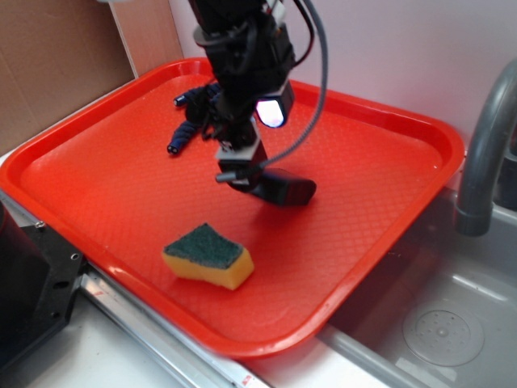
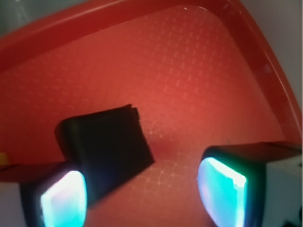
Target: Grab the black box.
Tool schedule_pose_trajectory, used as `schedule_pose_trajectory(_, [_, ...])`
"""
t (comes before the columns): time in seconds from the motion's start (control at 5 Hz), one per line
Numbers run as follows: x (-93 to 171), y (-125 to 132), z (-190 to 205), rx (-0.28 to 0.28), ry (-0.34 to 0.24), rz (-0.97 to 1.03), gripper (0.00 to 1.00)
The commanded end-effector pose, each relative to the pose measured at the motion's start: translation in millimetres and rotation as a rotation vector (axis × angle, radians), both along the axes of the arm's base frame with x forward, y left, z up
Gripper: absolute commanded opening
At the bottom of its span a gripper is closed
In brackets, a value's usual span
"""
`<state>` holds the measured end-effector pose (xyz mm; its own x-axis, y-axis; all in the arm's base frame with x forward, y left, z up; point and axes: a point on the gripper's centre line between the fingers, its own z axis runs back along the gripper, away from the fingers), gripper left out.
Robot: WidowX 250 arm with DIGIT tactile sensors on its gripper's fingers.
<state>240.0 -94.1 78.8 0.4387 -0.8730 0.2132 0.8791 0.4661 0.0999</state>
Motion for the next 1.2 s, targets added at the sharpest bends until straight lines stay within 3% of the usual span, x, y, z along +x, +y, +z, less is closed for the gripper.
schedule_pose_trajectory(0.0, [3.3, -10.9, 41.2, -0.096, -0.023, -0.027, 1.0])
schedule_pose_trajectory(0.2, [3.7, -24.3, 25.1, -0.079, 0.06, -0.07, 1.0])
schedule_pose_trajectory(0.4, [1.9, -27.5, 1.2, -0.026, 0.2, -0.02, 1.0])
schedule_pose_trajectory(0.6, [-6.6, -27.3, -9.2, 0.082, 0.276, 0.238, 1.0])
schedule_pose_trajectory(0.8, [-17.1, -40.9, -8.8, 0.07, 0.371, 0.485, 1.0])
schedule_pose_trajectory(1.0, [-22.5, -58.5, -12.6, 0.058, 0.309, 0.743, 1.0])
